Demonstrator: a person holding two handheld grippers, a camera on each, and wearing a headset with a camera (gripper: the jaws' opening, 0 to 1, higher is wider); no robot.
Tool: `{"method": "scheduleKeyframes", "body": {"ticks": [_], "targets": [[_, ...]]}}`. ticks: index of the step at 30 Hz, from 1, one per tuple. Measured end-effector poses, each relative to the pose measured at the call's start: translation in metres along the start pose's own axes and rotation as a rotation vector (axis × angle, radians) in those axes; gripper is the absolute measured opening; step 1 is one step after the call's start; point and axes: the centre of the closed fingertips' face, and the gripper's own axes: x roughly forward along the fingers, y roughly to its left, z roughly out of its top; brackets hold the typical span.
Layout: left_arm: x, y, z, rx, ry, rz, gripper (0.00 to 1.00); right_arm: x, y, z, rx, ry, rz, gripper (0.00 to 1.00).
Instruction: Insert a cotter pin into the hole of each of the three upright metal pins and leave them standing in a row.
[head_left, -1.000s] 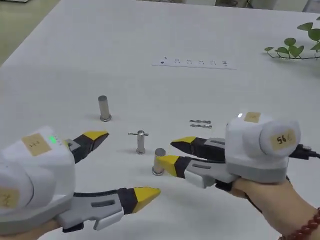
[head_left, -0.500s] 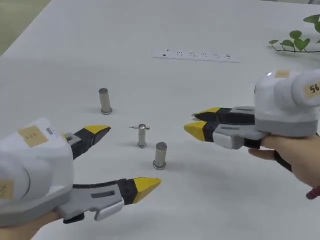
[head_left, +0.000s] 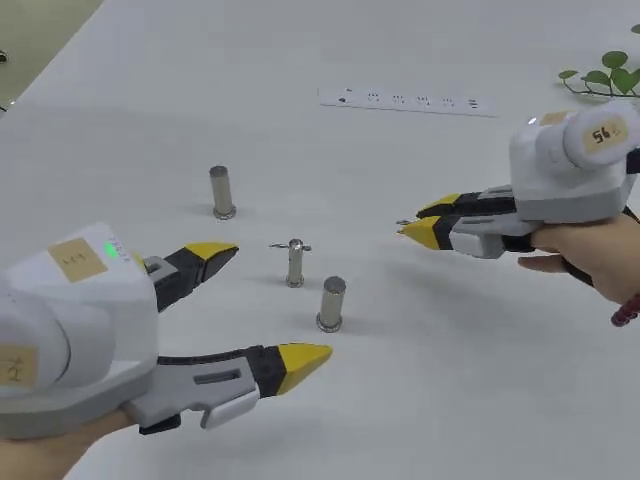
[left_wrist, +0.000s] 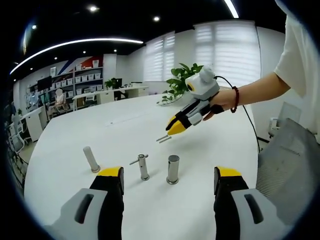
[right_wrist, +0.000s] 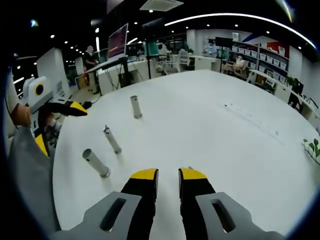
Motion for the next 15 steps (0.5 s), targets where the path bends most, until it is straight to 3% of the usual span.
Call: {"method": "scheduleKeyframes", "body": {"ticks": [5, 15], "targets": [[0.001, 0.000, 0.000, -0.001, -0.003, -0.002, 0.72, 0.009, -0.015, -0.010, -0.045, 0.047, -0.027, 0.16], [0.001, 0.003, -0.001, -0.006, -0.001, 0.001, 0.71, 0.019, -0.030, -0.022, -0.044, 0.110, -0.037, 0.16]]}}
